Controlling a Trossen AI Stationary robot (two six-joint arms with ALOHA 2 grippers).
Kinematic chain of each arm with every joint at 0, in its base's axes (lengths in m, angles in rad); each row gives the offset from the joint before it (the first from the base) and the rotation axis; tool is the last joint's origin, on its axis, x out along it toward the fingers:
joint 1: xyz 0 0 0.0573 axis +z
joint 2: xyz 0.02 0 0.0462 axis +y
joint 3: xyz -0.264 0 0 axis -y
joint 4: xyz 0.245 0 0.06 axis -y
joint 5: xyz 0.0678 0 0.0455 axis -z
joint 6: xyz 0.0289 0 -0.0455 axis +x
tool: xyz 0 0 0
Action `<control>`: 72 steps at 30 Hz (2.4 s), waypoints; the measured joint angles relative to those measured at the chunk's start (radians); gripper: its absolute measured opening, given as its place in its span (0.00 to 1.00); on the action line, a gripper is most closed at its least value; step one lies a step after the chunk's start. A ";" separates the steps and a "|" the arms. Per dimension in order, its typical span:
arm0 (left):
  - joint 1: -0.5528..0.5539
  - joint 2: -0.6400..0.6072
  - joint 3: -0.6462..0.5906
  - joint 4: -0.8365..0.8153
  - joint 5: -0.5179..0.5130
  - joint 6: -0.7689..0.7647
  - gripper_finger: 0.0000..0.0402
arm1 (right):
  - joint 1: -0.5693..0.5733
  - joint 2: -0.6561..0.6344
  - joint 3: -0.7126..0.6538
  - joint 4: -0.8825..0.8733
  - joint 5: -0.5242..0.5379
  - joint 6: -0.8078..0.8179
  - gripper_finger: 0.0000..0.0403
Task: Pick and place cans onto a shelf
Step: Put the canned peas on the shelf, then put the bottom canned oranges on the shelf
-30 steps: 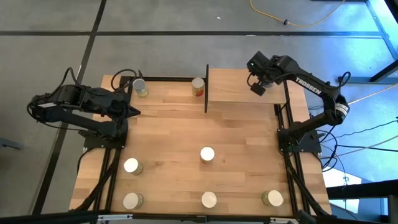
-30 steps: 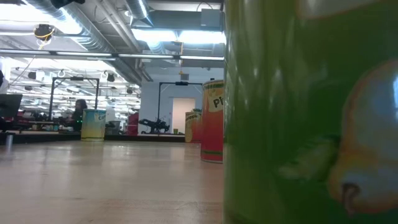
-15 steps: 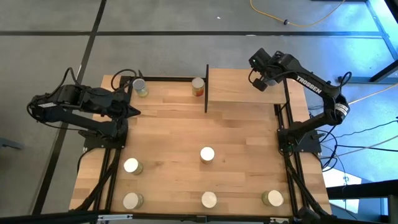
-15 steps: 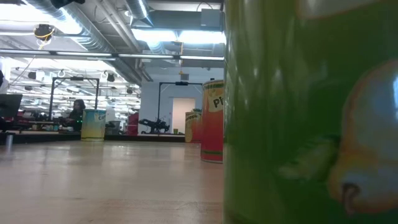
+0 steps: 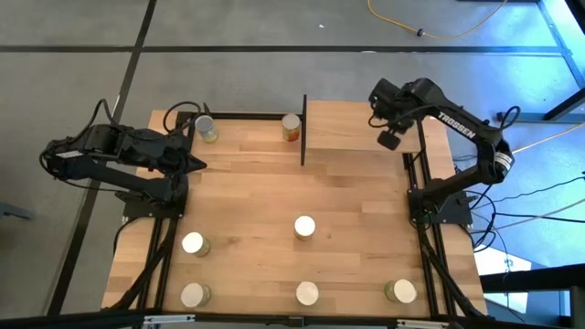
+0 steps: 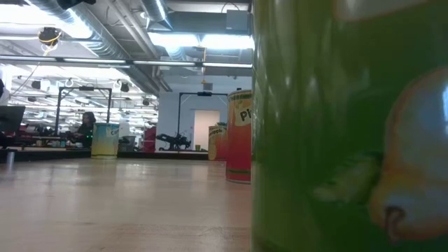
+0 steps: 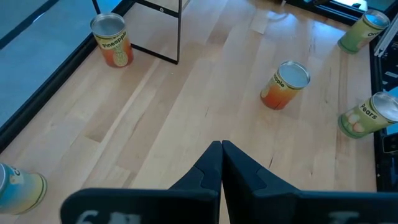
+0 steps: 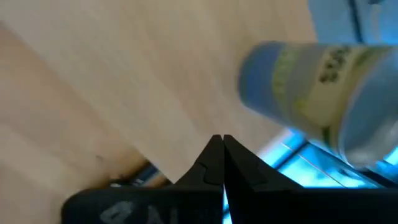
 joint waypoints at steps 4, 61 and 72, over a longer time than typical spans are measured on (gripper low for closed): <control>0.000 0.000 0.000 0.000 0.000 0.000 0.00 | -0.011 0.000 -0.021 0.047 0.035 -0.017 0.00; 0.000 0.001 0.000 0.000 0.044 0.083 0.00 | 0.343 -0.318 0.133 -0.029 -0.672 0.005 0.00; 0.000 0.088 0.000 0.029 0.143 0.157 0.00 | 0.736 -0.371 0.060 -0.027 -0.804 0.437 0.00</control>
